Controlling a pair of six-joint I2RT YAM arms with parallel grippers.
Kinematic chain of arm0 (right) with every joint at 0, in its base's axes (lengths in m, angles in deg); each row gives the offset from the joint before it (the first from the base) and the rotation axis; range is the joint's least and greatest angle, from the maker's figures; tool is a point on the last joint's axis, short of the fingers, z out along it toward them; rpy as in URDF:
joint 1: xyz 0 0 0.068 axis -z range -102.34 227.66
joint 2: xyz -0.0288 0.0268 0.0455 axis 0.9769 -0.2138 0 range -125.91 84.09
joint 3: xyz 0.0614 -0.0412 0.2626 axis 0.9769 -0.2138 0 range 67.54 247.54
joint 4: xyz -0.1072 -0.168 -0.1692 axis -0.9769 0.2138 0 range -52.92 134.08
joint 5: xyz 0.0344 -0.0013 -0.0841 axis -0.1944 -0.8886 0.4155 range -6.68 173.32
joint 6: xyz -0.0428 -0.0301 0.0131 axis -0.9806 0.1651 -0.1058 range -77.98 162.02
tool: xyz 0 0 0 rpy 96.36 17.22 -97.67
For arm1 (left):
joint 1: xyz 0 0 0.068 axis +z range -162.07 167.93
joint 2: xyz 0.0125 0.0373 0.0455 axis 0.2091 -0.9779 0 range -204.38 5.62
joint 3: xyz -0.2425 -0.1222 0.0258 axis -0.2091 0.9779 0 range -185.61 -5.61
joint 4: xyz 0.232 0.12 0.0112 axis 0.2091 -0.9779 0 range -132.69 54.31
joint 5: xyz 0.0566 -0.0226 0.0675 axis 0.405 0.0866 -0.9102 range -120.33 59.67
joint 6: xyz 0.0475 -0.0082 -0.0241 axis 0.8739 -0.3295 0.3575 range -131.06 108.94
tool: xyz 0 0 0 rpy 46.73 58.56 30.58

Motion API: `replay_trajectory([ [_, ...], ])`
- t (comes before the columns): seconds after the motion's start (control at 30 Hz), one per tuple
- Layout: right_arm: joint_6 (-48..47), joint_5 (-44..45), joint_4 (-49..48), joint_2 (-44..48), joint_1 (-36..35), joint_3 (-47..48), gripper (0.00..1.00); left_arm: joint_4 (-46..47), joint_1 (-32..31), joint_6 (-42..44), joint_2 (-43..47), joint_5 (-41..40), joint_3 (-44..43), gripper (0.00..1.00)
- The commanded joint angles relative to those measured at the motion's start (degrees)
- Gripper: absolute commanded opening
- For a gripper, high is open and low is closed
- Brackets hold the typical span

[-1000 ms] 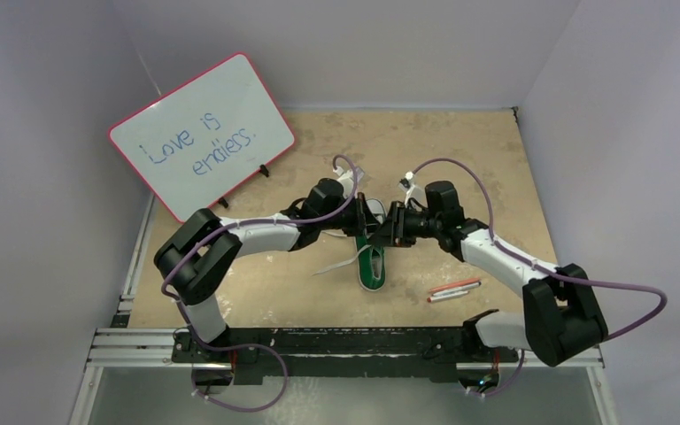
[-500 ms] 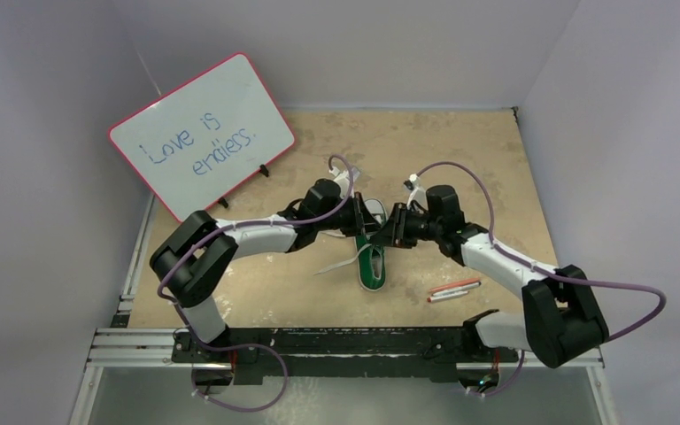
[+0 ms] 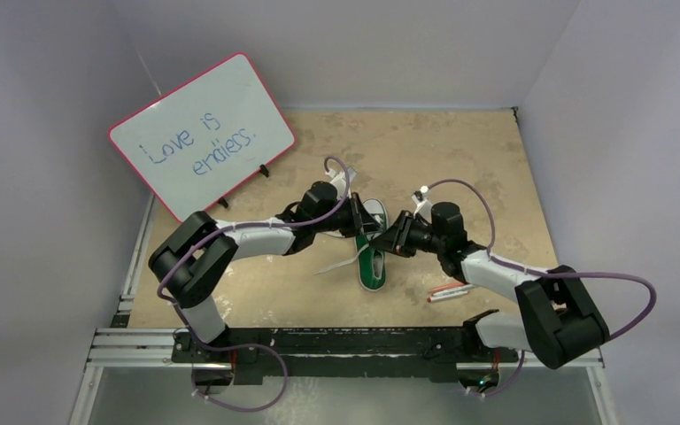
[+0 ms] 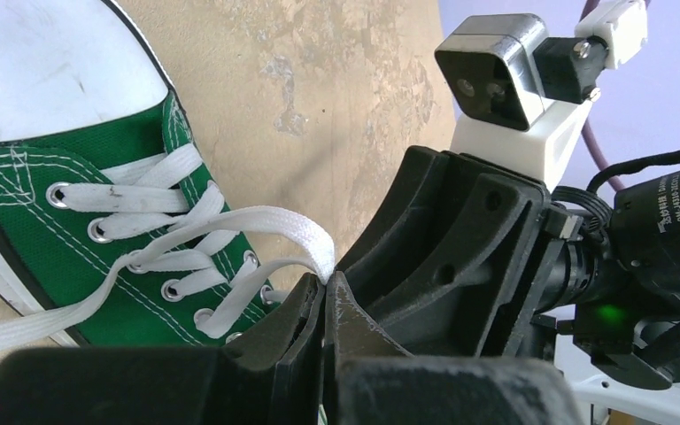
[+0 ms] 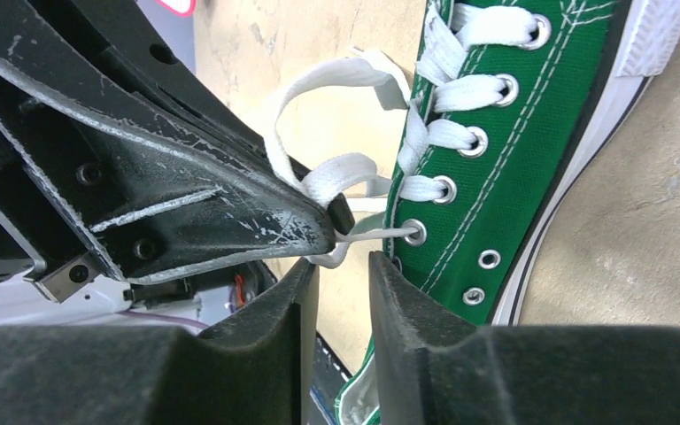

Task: Tie the shoes

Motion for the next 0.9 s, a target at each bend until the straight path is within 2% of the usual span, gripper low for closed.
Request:
replay_trajectory([
  [0.0, 5.2, 3.9, -9.8, 1.8, -0.5, -1.3, 0.28, 8.0, 0.0, -2.3, 3.0, 0.9, 1.0, 0.0],
  [0.13, 5.4, 7.1, -9.3, 2.9, -0.7, -1.0, 0.28, 9.5, 0.0, -2.9, 3.0, 1.3, 1.4, 0.0],
  [0.47, 8.1, 9.4, -15.3, -2.5, -3.4, -1.3, 0.34, 9.2, -0.1, -2.5, 2.5, 2.3, 0.4, 0.0],
  [0.6, 7.3, 12.1, -11.3, -1.9, -4.0, -0.6, 0.24, 8.3, 0.0, -2.0, 2.8, 2.5, 0.2, 0.0],
  [0.63, 6.9, 13.5, -10.1, -1.0, -4.2, -0.9, 0.18, 8.2, 0.1, -1.9, 2.9, 2.4, 0.1, 0.0],
  [0.7, 5.9, 16.3, -8.9, 0.6, -4.2, -1.6, 0.0, 8.3, 0.0, -2.0, 3.1, 2.3, 0.4, 0.0],
  [0.8, 2.9, 18.1, -0.9, 3.3, -4.2, 1.4, 0.0, 8.3, 0.0, -1.8, 3.2, 2.2, 0.6, 0.0],
  [0.87, -0.4, 19.4, 14.7, 6.2, -4.5, 5.5, 0.0, 7.6, 0.2, -1.3, 3.0, 2.0, 0.5, 0.0],
])
